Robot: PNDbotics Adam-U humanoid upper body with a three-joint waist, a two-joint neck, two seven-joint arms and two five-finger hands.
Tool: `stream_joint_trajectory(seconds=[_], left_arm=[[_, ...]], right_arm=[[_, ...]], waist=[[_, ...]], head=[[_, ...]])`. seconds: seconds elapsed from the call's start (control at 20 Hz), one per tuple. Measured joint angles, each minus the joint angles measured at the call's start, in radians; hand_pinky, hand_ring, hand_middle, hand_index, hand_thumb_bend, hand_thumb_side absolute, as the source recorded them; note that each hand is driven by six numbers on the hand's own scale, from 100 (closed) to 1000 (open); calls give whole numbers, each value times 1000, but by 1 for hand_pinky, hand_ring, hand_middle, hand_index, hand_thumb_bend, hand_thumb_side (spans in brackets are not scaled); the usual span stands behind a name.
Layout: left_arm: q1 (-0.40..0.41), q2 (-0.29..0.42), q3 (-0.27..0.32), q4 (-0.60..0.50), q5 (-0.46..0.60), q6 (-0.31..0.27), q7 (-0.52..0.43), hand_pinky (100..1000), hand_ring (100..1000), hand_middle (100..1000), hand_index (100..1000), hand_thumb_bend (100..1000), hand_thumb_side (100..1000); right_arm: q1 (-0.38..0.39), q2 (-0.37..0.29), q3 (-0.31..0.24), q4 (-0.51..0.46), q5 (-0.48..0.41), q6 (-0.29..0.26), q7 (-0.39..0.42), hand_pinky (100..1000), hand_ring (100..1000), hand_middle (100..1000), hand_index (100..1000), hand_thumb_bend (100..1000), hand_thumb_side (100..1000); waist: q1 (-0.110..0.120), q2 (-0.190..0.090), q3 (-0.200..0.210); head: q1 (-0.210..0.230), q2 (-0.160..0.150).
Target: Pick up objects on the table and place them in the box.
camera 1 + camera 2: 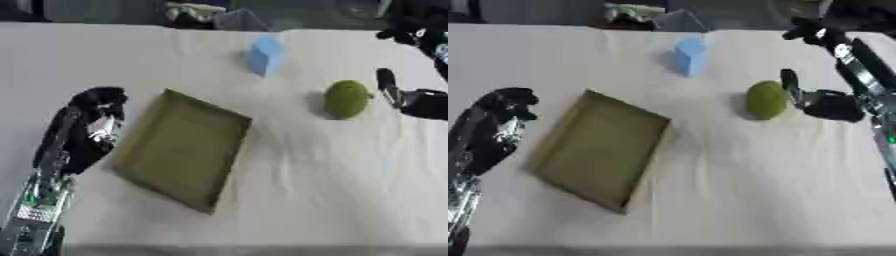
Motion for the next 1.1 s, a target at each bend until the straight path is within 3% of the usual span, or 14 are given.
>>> stream_joint_trajectory(seconds=[0.7, 1.1], left_arm=[[0, 0, 0, 0, 0, 0, 0, 615, 743, 635, 763, 100, 485], [0, 0, 0, 0, 0, 0, 0, 615, 743, 635, 763, 100, 484]], right_arm=[[-5, -1, 2, 14, 9, 0, 4, 931, 934, 816, 1000, 100, 250], [-60, -40, 45, 147, 56, -3, 31, 929, 936, 830, 1000, 100, 206]], waist=[[0, 0, 1], [-1, 0, 5]], head=[[-5, 0], [-6, 0]])
